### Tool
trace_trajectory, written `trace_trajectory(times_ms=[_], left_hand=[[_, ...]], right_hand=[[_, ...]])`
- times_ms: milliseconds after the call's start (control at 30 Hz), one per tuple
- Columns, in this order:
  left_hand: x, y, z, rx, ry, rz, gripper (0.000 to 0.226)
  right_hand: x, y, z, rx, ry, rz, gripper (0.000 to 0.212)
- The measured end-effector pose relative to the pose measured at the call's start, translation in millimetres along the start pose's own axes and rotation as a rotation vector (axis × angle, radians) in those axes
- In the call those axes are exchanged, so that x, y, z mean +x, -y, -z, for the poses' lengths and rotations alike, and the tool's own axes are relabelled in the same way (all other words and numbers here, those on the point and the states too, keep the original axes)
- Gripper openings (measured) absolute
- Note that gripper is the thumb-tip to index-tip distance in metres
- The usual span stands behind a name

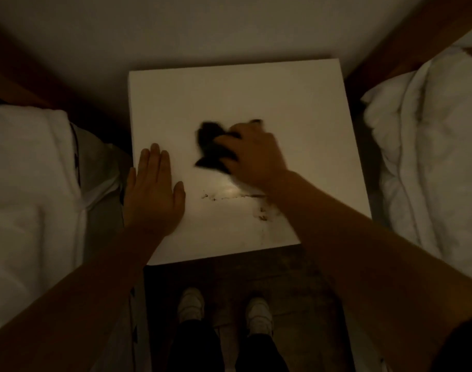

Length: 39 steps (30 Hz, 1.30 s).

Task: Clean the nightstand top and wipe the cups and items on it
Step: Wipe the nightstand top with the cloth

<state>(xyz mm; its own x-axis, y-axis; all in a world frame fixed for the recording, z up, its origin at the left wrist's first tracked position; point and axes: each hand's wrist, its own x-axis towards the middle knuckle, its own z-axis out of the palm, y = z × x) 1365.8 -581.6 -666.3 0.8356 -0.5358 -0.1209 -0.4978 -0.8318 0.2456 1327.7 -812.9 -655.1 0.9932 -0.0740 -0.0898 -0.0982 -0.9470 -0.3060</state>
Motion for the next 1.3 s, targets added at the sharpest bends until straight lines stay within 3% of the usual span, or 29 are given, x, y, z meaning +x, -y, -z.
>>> trace_trajectory(times_ms=[167, 367, 633, 767, 867, 1000, 1133, 1233, 1300], left_hand=[[2, -2, 3, 0.057, 0.045, 0.02, 0.066], [3, -2, 4, 0.063, 0.065, 0.021, 0.062], [1, 8, -5, 0.053, 0.06, -0.002, 0.08], [2, 10, -4, -0.025, 0.049, 0.013, 0.08], [2, 10, -2, -0.083, 0.051, 0.024, 0.077], [0, 10, -1, -0.06, 0.035, 0.003, 0.075], [1, 8, -5, -0.067, 0.032, 0.019, 0.08], [1, 7, -4, -0.065, 0.029, 0.019, 0.083], [1, 8, -3, -0.066, 0.029, 0.013, 0.084]], right_hand=[[-46, -115, 21, -0.204, -0.107, -0.508, 0.061], [-14, -111, 13, -0.182, -0.128, -0.583, 0.065], [71, -19, -5, -0.192, -0.071, -0.295, 0.064], [67, 50, -21, -0.117, 0.0, 0.207, 0.054], [49, 47, -23, -0.116, 0.065, 0.33, 0.049], [49, -17, 1, -0.178, -0.08, 0.077, 0.053], [56, -64, 7, -0.245, -0.071, -0.3, 0.059], [82, -50, 5, -0.185, -0.076, -0.372, 0.062], [100, -22, 1, -0.179, -0.074, -0.29, 0.061]])
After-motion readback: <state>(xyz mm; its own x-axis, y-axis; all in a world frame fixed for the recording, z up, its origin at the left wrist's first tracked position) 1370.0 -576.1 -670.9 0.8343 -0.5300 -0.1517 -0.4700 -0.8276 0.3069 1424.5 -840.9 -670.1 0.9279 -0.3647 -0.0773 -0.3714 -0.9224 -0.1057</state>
